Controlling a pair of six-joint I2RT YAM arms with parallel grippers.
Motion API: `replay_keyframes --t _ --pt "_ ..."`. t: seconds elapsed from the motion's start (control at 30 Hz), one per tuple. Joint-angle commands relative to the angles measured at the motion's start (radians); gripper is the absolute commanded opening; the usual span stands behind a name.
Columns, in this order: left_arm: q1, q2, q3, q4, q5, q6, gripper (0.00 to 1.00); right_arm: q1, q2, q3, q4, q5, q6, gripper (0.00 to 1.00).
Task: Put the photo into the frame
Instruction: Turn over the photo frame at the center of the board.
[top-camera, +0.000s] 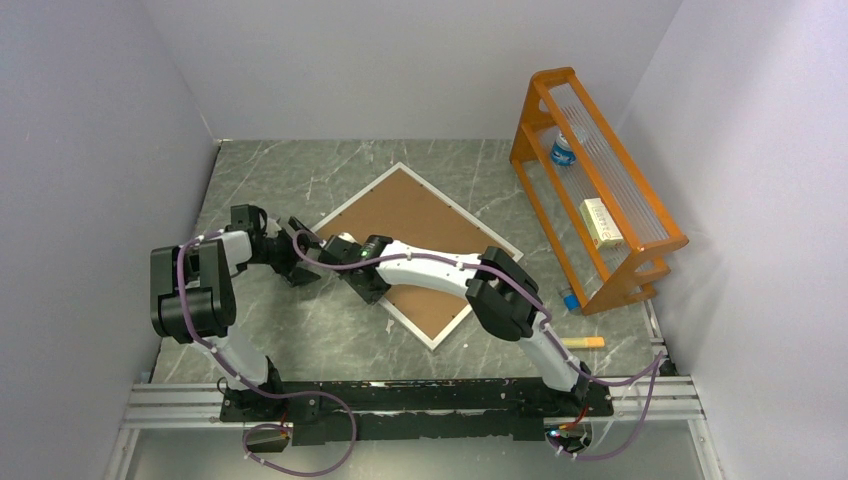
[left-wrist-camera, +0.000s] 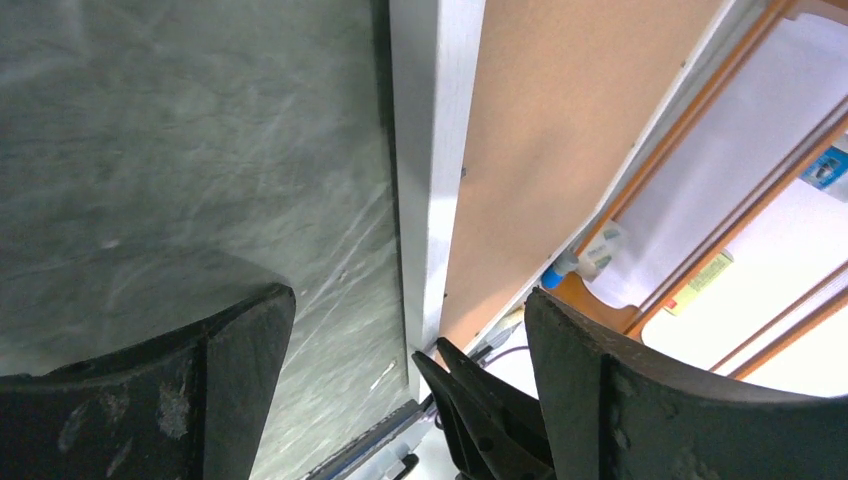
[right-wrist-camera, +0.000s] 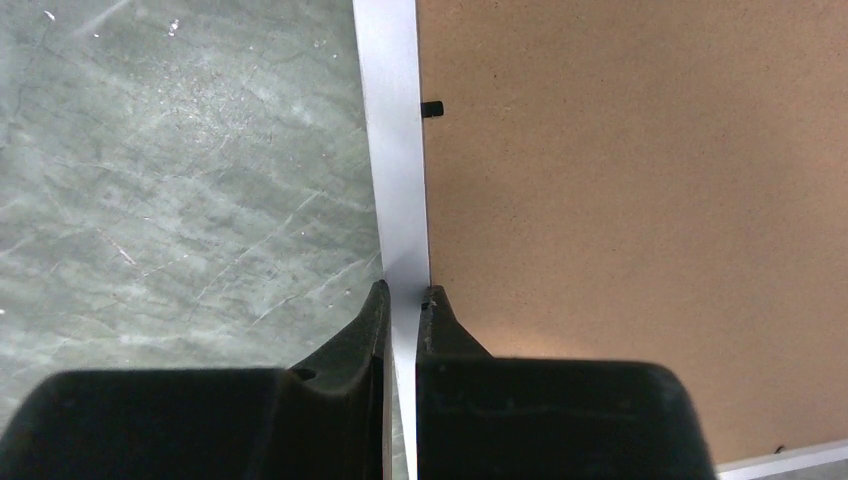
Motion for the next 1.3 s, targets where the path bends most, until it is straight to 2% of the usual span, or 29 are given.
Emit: replay_keyframes --t 0.0,0.3,0.4,0.57,0.6,0.7,0.77,0.8,0.87,0.9,0.97,1.03,1.1,1.17,1.27 --pt "-0.027 -0.009 -0.071 0.184 0.062 -0.06 0.92 -0.022 -0.089 0.078 -0.041 -0.038 0.053 0.0" --pt "-0.098 0.055 -0.161 0.573 0.151 -0.221 0.9 -0.038 -0.124 0.079 -0.027 -0.108 0.068 0.0" --pt "-0.121 0.103 -0.164 0.684 0.17 -0.285 0.78 -0.041 -0.134 0.077 -0.017 -0.13 0.07 0.0" --pt "-0.125 0.157 -0.194 0.92 0.227 -0.415 0.45 -0.045 -0.139 0.068 -0.01 -0.133 0.075 0.0" --pt "-0.126 0.167 -0.187 0.933 0.238 -0.426 0.42 -0.046 -0.141 0.066 -0.008 -0.132 0.076 0.0" --pt "-0.127 0.167 -0.148 0.837 0.251 -0.391 0.25 -0.046 -0.144 0.067 -0.02 -0.11 0.08 0.0" --pt "-0.127 0.137 -0.136 0.766 0.242 -0.367 0.22 -0.046 -0.141 0.085 -0.053 -0.061 0.089 0.03" --pt "-0.127 0.119 -0.126 0.722 0.242 -0.358 0.21 -0.043 -0.144 0.094 -0.069 -0.029 0.092 0.14" --pt "-0.127 0.072 -0.09 0.609 0.24 -0.334 0.2 -0.032 -0.163 0.097 -0.081 0.032 0.074 0.45" --pt "-0.127 0.05 -0.054 0.527 0.234 -0.317 0.2 -0.021 -0.181 0.09 -0.072 0.066 0.055 0.56" --pt "-0.127 0.013 0.019 0.356 0.215 -0.272 0.18 0.001 -0.189 0.107 -0.082 0.122 0.018 0.66" --pt "-0.127 -0.002 0.119 0.109 0.179 -0.196 0.17 0.023 -0.173 0.155 -0.13 0.179 -0.003 0.7" --pt "-0.126 -0.002 0.201 -0.068 0.149 -0.142 0.17 0.048 -0.144 0.21 -0.189 0.245 -0.013 0.71" --pt "-0.125 -0.011 0.243 -0.154 0.143 -0.138 0.22 0.069 -0.109 0.264 -0.248 0.328 -0.019 0.71" --pt "-0.124 -0.036 0.276 -0.213 0.153 -0.148 0.22 0.103 -0.05 0.362 -0.344 0.471 -0.027 0.68"
